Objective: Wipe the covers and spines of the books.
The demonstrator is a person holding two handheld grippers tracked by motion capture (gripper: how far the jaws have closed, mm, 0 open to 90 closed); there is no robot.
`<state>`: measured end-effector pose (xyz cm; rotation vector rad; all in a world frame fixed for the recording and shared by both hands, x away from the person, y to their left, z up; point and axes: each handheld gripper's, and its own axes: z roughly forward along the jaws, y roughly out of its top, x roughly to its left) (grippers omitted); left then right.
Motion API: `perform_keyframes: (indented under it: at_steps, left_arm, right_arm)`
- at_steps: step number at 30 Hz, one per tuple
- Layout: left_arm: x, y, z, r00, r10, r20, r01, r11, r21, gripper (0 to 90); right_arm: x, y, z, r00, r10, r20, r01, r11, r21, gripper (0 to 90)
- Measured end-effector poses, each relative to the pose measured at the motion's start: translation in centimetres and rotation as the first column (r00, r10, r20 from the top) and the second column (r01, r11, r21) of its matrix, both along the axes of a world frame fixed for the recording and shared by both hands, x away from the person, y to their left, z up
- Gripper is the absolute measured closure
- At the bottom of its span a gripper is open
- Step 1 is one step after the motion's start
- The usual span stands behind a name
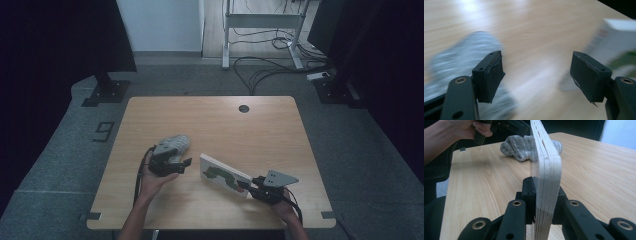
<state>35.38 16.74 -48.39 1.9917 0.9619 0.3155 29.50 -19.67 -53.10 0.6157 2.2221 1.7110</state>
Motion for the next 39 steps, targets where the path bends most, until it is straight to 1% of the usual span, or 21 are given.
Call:
perform_keyframes:
  at_steps: [1,2,4,6,9,12,14,18,21,26,29,30,32,35,36,39]
  left_arm:
    - [-0.1,-0.6,-0.2,0.9993,-0.037,-0.01,0.037,0.9993,0.0,27.3]
    - [-0.2,-1.3,-0.5,0.998,-0.062,-0.013,0.062,0.9981,0.004,27.3]
    - [-0.3,-2.5,-0.9,0.9952,-0.098,-0.009,0.098,0.9949,0.024,27.2]
    - [-0.2,-3.5,-1.4,0.9912,-0.132,-0.013,0.132,0.9908,0.03,27.0]
    - [-0.2,-4.1,-1.7,0.9879,-0.154,-0.013,0.155,0.9877,0.022,27.1]
    - [-0.2,-4.3,-1.8,0.9819,-0.189,-0.009,0.189,0.9818,-0.018,28.0]
    - [-0.2,-4.4,-1.8,0.9791,-0.203,-0.007,0.203,0.9787,-0.033,28.4]
    - [-0.3,-4.7,-1.9,0.9742,-0.225,0.007,0.226,0.9736,-0.036,29.8]
    - [-0.5,-5.0,-1.9,0.9746,-0.222,0.026,0.223,0.9748,-0.014,30.2]
    - [-0.7,-5.2,-1.9,0.9723,-0.228,0.05,0.229,0.9735,0.0,32.5]
    - [-0.7,-5.1,-1.8,0.9716,-0.231,0.053,0.231,0.973,0.006,33.0]
    - [-0.7,-5.0,-1.7,0.9727,-0.226,0.055,0.225,0.9742,0.012,32.9]
    - [-0.6,-4.8,-1.7,0.9778,-0.201,0.059,0.2,0.9796,0.021,32.9]
    - [-0.4,-4.2,-1.6,0.9854,-0.158,0.063,0.156,0.9872,0.031,33.2]
    - [-0.3,-3.8,-1.6,0.9878,-0.144,0.06,0.142,0.9895,0.027,33.3]
    - [-0.2,-3.1,-1.5,0.9909,-0.122,0.057,0.122,0.9925,0.013,33.9]
  right_arm:
    - [0.0,0.0,0.0,1.0,-0.002,-0.001,0.002,1.0,-0.002,77.0]
    - [-0.1,0.0,0.0,1.0,-0.006,-0.002,0.006,1.0,-0.006,76.7]
    - [-0.3,0.1,0.0,0.9999,-0.011,-0.001,0.011,0.9996,-0.028,76.0]
    - [-0.4,0.1,-0.2,0.9999,-0.01,0.0,0.01,0.9992,-0.04,75.7]
    - [-0.5,-0.2,-0.2,0.9997,-0.025,-0.002,0.025,0.9983,-0.052,75.2]
    - [-0.8,-0.3,-0.2,0.9994,-0.035,-0.003,0.035,0.997,-0.069,74.4]
    - [-1.0,-0.6,-0.3,0.9991,-0.041,-0.013,0.04,0.9963,-0.076,74.4]
    - [-1.3,-0.9,-0.4,0.9983,-0.056,-0.015,0.054,0.9938,-0.097,74.3]
    - [-1.3,-1.0,-0.3,0.998,-0.062,-0.017,0.06,0.9923,-0.109,74.9]
    - [-1.2,-1.2,-0.3,0.9975,-0.069,-0.013,0.067,0.9911,-0.115,75.1]
    - [-0.9,-1.1,-0.2,0.9967,-0.081,-0.002,0.081,0.9895,-0.12,74.7]
    - [-0.7,-1.1,-0.1,0.9962,-0.086,0.004,0.086,0.9881,-0.127,74.2]
    - [0.2,-0.9,0.0,0.9958,-0.09,0.013,0.091,0.9865,-0.136,73.2]
    - [1.4,-0.2,0.1,0.9971,-0.074,0.021,0.076,0.9871,-0.141,72.6]
    - [1.8,0.1,0.1,0.9975,-0.067,0.024,0.069,0.9876,-0.141,72.5]
    - [2.9,1.0,0.3,0.9977,-0.053,0.041,0.059,0.9843,-0.166,71.4]
